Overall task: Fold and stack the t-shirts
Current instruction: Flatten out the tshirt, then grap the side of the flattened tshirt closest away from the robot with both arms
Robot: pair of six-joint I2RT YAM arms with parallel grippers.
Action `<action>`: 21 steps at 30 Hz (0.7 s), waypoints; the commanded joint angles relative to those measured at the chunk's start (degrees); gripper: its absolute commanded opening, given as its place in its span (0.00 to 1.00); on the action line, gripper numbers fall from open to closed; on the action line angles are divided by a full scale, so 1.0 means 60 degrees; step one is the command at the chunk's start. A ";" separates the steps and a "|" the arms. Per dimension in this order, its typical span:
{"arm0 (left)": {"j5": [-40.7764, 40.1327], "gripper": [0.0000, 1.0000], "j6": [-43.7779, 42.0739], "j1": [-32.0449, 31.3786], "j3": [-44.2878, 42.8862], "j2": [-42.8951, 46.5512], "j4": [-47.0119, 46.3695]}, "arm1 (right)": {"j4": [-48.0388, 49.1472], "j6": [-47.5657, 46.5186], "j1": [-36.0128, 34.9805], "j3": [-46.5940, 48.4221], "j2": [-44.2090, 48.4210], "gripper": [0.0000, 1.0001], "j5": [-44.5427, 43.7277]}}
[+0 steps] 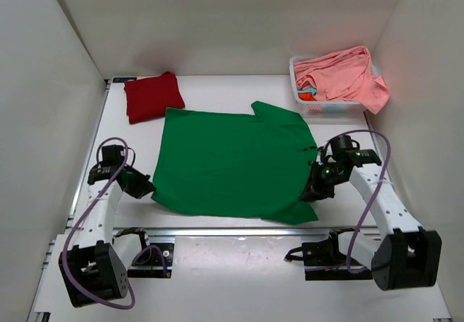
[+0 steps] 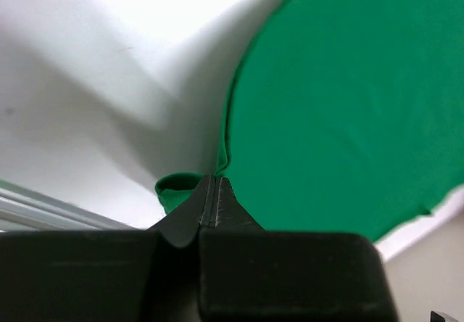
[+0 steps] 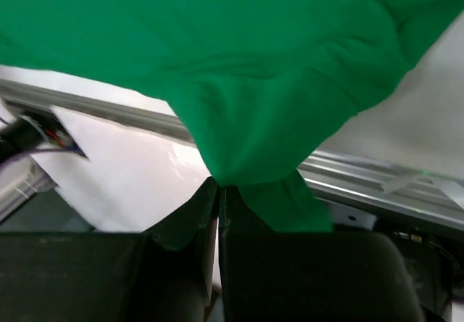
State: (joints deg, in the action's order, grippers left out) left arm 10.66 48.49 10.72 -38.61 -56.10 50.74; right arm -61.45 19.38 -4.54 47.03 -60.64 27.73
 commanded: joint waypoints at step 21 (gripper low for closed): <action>-0.0326 0.00 -0.0083 -0.0058 -0.2572 -0.4783 -0.1733 | 0.1364 -0.0021 0.1282 0.1200 -0.3074 0.00 -0.1105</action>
State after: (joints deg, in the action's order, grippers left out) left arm 7.97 48.27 10.68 -51.18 -82.00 42.39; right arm -56.21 18.48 1.58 51.27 -77.23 22.11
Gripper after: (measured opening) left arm 0.014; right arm 0.008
